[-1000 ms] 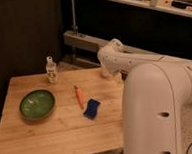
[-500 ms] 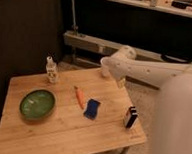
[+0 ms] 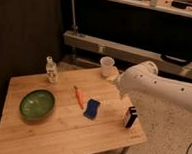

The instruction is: Drag the pepper across the table

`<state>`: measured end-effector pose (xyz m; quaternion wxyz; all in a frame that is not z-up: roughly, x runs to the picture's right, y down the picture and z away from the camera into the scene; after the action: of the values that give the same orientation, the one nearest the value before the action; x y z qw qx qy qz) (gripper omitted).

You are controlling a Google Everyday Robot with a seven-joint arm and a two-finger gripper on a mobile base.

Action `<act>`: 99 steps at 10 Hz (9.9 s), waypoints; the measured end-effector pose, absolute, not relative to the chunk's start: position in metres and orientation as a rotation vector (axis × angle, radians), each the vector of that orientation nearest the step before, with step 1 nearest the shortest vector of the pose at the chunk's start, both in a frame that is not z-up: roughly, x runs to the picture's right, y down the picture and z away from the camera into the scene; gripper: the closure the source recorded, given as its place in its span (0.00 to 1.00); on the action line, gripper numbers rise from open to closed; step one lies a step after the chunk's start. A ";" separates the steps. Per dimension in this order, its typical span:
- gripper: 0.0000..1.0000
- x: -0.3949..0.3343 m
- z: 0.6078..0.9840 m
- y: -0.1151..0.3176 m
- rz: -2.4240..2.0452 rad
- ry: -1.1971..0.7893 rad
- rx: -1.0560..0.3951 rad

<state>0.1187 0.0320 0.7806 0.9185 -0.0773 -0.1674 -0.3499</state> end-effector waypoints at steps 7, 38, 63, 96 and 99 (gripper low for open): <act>0.23 0.038 0.745 -0.003 -1.022 -0.519 -0.026; 0.23 -0.093 0.886 0.053 -1.682 -0.572 -0.410; 0.73 -0.111 0.917 0.088 -1.778 -0.563 -0.507; 0.73 -0.131 0.810 0.190 -1.987 -0.655 -0.417; 0.73 -0.133 0.805 0.204 -1.995 -0.665 -0.414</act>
<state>-0.1326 0.2039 0.8049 0.4785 -0.1698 -0.2724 -0.8173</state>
